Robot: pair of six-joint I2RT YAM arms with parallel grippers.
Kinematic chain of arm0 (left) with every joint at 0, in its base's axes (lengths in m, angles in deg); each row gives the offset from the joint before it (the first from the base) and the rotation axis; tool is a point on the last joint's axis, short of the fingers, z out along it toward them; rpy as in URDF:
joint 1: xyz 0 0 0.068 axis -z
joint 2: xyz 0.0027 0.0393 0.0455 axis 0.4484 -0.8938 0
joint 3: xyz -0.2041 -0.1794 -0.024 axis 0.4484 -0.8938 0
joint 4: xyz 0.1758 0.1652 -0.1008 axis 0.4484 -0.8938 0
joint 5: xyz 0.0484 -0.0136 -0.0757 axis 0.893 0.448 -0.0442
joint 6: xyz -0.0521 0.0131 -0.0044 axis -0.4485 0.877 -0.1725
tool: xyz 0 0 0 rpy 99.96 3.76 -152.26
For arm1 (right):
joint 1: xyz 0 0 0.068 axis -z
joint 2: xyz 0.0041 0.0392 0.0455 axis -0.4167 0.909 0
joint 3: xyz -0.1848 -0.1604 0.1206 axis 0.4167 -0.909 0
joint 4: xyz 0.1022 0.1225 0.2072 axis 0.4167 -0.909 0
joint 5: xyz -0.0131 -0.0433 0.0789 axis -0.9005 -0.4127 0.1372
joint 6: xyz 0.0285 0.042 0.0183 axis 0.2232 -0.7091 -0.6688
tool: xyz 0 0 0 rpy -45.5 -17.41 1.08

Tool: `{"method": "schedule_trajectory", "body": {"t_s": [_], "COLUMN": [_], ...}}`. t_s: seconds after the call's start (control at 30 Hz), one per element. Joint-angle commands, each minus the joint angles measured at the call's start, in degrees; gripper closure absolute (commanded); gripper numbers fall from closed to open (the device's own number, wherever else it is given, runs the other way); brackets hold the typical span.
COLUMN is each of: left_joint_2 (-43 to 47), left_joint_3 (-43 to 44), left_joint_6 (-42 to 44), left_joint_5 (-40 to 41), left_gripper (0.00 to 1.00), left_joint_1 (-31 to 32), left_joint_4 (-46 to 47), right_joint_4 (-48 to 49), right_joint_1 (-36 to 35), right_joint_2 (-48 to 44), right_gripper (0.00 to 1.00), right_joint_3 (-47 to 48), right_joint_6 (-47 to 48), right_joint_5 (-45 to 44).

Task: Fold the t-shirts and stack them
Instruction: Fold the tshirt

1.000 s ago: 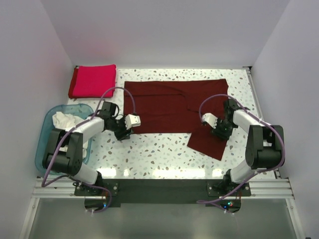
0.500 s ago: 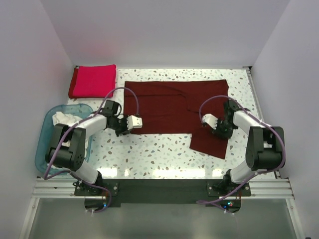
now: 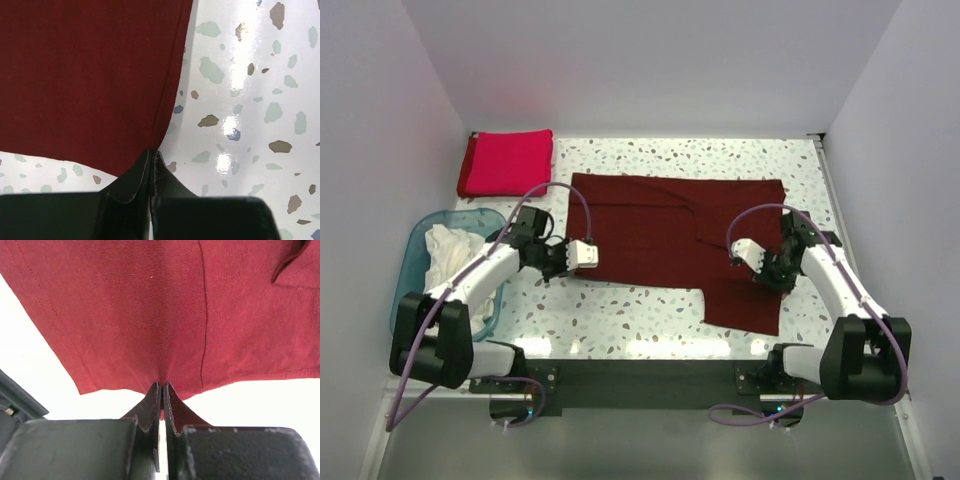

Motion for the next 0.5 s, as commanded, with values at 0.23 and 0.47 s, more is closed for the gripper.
{"method": "schedule_trajectory", "body": {"t_s": [0.23,0.47], "left_joint_2": [0.4,-5.4], "left_joint_3": [5.7,12.9], "left_joint_6": [1.3,1.1], "left_joint_5": [-3.4,-5.3], "left_gripper": [1.0,1.0], "left_joint_1": [-4.6,-6.1], "left_joint_4": [-3.1,-2.0], "right_joint_4": [-4.4,-4.8], "right_joint_1": [1.4,1.4], "right_joint_2": [1.9,8.1], "right_gripper": [1.0,1.0], "right_joint_3": [8.6,18.1], "right_joint_6": [-2.3,-2.1], "right_joint_5": [2.7,2.8]}}
